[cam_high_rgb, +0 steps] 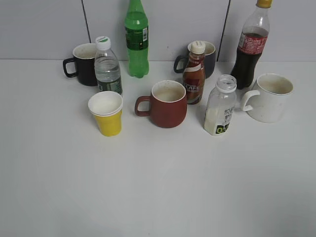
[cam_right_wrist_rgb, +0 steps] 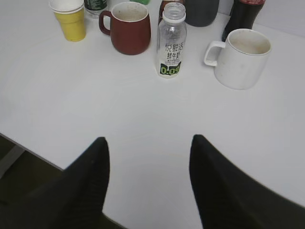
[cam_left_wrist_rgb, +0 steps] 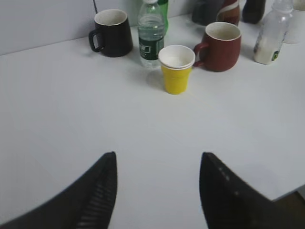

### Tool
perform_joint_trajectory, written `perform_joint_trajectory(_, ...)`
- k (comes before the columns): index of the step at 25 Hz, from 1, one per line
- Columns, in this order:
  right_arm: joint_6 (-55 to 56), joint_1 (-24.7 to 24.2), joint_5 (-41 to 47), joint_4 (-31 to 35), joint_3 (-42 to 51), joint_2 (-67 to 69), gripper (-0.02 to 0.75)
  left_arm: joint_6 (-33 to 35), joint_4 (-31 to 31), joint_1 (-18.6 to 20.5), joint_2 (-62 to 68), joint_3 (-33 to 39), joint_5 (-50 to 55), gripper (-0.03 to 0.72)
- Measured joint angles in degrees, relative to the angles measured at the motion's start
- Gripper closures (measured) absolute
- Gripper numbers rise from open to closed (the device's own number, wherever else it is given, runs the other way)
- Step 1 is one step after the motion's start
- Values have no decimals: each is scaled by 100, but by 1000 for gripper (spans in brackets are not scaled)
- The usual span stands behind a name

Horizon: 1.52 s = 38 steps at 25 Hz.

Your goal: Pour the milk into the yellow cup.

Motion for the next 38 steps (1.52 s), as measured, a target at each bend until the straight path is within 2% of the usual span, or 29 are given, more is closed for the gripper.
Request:
perform_joint_trajectory(3,-8,-810,0,6,0,0,332,0,0,646,-7,0,0,270)
perform_joint_trajectory(4,-8,-1127,0,6,0,0,332,0,0,1023,-11,0,0,270)
perform_joint_trajectory(6,-8,-1637,0,6,0,0,332,0,0,1504,-11,0,0,272)
perform_joint_trajectory(10,-8,-2237,0,6,0,0,332,0,0,2041,-11,0,0,291)
perform_joint_trajectory(38,-8,-2345,0,17,4,0,332,0,0,2081,-11,0,-7,310)
